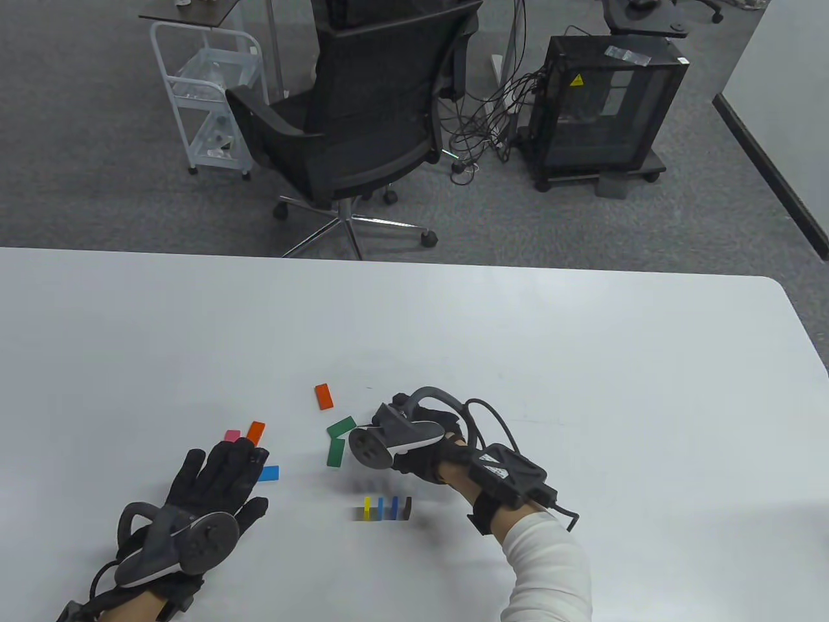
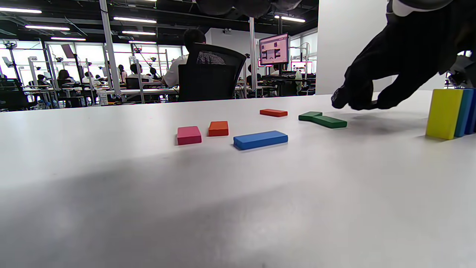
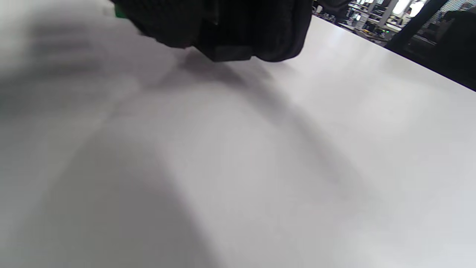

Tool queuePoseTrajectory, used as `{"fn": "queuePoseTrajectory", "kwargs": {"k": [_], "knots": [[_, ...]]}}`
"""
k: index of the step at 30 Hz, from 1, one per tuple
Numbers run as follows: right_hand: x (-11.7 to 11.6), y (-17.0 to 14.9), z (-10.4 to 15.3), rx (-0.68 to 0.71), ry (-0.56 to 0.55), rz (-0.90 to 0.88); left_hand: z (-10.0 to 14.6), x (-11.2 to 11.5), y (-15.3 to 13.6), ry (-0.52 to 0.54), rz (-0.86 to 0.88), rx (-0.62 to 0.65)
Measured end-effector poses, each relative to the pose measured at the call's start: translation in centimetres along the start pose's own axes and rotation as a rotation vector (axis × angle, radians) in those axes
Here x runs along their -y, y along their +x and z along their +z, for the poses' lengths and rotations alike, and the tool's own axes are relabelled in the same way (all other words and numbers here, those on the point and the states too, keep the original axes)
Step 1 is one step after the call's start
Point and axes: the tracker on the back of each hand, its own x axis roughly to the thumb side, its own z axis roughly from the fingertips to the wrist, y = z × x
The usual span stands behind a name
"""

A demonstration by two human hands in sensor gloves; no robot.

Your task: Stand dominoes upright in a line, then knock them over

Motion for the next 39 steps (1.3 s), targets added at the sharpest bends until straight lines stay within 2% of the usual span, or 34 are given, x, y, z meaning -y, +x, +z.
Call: {"fn": "queuePoseTrajectory", "kwargs": {"k": [7, 15, 19, 28, 39], "knots": [[1.1, -1.8, 4.7, -0.085, -0.097, -0.126, 0.0, 0.0, 0.0, 0.002, -0.005, 0.003], [1.2, -1.2, 9.6, -0.126, -0.223, -0.243, 0.1, -0.1, -0.1, 0.005, -0.005, -0.003], [0.5, -0.6, 11.7, -0.152, -0.285, -0.332, 0.1, -0.1, 0.0, 0.006, -0.012, 0.000], [-2.5, 0.8, 12.9, -0.187, -0.297, -0.417, 0.1, -0.1, 0.2, 0.006, -0.020, 0.001], [-4.0, 1.8, 12.0, -0.158, -0.253, -0.411, 0.1, 0.0, 0.3, -0.009, -0.023, 0.002]]}}
